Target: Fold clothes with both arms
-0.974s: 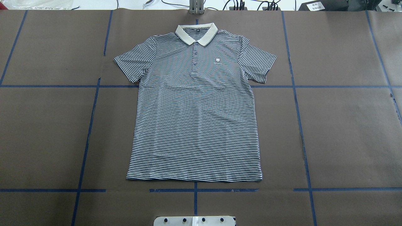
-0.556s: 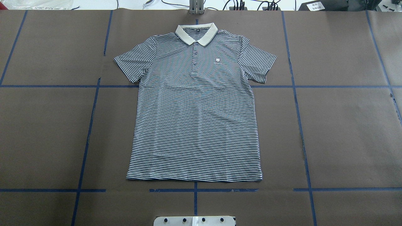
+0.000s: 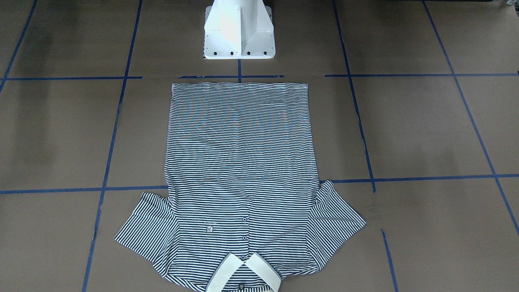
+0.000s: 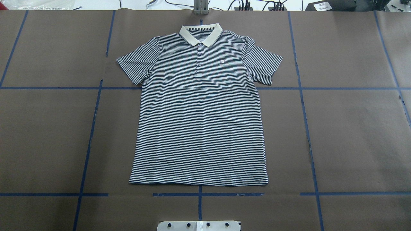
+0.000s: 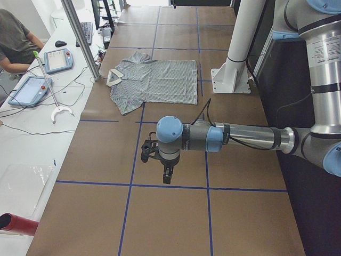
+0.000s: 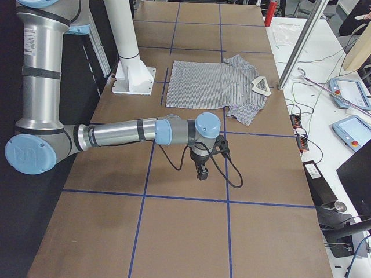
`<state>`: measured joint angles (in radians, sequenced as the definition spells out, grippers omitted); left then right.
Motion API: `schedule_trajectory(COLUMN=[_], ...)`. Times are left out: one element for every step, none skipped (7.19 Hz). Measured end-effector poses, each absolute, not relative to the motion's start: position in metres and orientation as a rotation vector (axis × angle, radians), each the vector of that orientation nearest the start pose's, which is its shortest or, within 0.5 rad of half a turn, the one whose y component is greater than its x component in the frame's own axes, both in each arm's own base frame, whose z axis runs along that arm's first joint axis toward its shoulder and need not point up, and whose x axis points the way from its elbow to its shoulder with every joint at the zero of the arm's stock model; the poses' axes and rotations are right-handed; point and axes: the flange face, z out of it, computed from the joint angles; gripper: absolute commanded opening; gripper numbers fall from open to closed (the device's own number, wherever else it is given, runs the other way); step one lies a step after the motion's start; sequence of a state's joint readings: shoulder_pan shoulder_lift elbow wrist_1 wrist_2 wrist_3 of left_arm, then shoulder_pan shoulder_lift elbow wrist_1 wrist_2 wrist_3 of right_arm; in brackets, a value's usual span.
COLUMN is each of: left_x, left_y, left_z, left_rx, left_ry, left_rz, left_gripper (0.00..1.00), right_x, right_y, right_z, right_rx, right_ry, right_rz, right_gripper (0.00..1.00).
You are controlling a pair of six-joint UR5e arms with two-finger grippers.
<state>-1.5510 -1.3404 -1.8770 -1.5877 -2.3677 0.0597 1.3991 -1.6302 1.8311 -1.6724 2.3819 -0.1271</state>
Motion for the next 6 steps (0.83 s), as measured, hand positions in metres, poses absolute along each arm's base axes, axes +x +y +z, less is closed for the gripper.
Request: schedule_trajectory(left_x=[-0.053,-0.051,-0.047,-0.045,-0.044,-0.044], left_y=[-0.402,-0.402,-0.402,-0.402,-0.402,-0.403], left_z=[0.603,0.598,0.594,0.590,0.586,0.583], left_rx=[0.129,0.145,0.153,0.158,0.173,0.203], left_ry=[0.807,0.845,0.894,0.928,0.943,0.947], left_rz=[0.124,0.133,0.138,0.140,0.149,0.166], left_gripper=[1.00,1.00,1.00,1.00,1.00,1.00], right_x=[-0.046,-0.079,-0.123,-0.175,-0.222,-0.265], right_y=[-0.496,-0.527,-0.558,-0.588,-0.614,-0.633], right_z=[0.541,0.517,0.494,0.472,0.455,0.442], right_rx=[0.075,0.076,0.075,0.074,0.074,0.081], right_ry=[-0.830,-0.848,-0.875,-0.917,-0.961,-0.988], right_rz=[-0.280,-0.227,-0.166,-0.094,-0.002,0.113], right_gripper=[1.00,1.00,1.00,1.00,1.00,0.99])
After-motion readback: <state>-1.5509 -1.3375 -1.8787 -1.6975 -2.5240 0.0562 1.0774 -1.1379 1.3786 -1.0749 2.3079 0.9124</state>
